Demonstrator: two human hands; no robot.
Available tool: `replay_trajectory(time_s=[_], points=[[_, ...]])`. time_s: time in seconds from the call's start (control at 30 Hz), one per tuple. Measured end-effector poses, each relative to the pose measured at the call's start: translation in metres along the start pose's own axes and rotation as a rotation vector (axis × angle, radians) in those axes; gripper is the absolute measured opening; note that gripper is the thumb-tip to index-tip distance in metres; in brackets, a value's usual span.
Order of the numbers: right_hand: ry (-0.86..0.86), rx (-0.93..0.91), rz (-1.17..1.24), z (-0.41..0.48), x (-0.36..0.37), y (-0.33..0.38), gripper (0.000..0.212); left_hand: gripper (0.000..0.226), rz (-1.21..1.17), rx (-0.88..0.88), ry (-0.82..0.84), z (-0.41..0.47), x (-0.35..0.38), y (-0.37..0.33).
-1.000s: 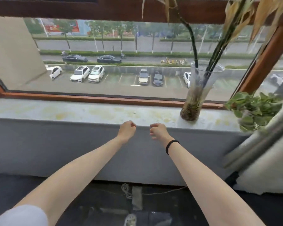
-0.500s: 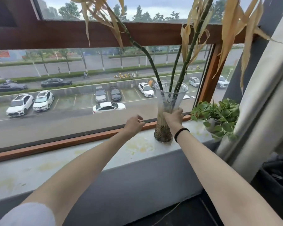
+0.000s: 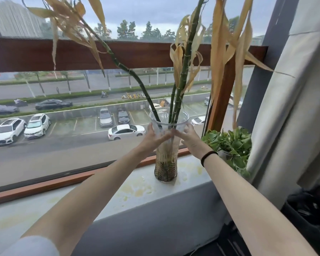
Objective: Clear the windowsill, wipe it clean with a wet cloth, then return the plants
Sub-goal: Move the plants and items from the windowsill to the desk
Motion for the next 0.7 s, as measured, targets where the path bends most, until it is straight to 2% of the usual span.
replay_trajectory(time_s=[0.07,0.13,0.2,0.3,0.4,0.53,0.63,0.7], points=[[0.036,0.006,-0.031,0.001,-0.006,-0.003,0.154,0.12,-0.032,0.002,0.059,0.008,-0.003,0.013],[0.087,0.009,-0.05,0.001,-0.01,-0.006,0.144,0.101,-0.046,0.011,0.078,0.012,-0.001,0.024],[0.127,0.022,-0.056,0.003,-0.009,-0.005,0.139,0.099,-0.041,0.046,0.058,0.02,0.001,0.033],[0.123,0.055,-0.048,0.017,-0.003,-0.015,0.14,0.113,-0.018,0.047,-0.044,0.041,0.002,0.055],[0.086,0.005,-0.067,0.048,0.0,-0.048,0.137,0.103,0.01,0.101,-0.142,0.051,0.001,0.069],[0.077,-0.059,-0.052,0.022,-0.002,-0.022,0.141,0.108,0.063,0.177,-0.315,0.018,0.015,0.04],[0.122,-0.104,-0.032,0.014,-0.003,-0.014,0.146,0.081,0.183,0.227,-0.354,0.002,0.027,0.025],[0.176,-0.142,-0.02,0.01,-0.006,-0.01,0.127,0.077,0.206,0.263,-0.408,-0.005,0.031,0.021]])
Point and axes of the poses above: each hand's wrist, its own z-axis towards the middle knuckle, its own x-axis out of the palm, y = z × x, the point moved 3 cm from there along z, towards the middle knuckle, and after that the axes turned 12 degrees about -z, right-handed, at the moved point
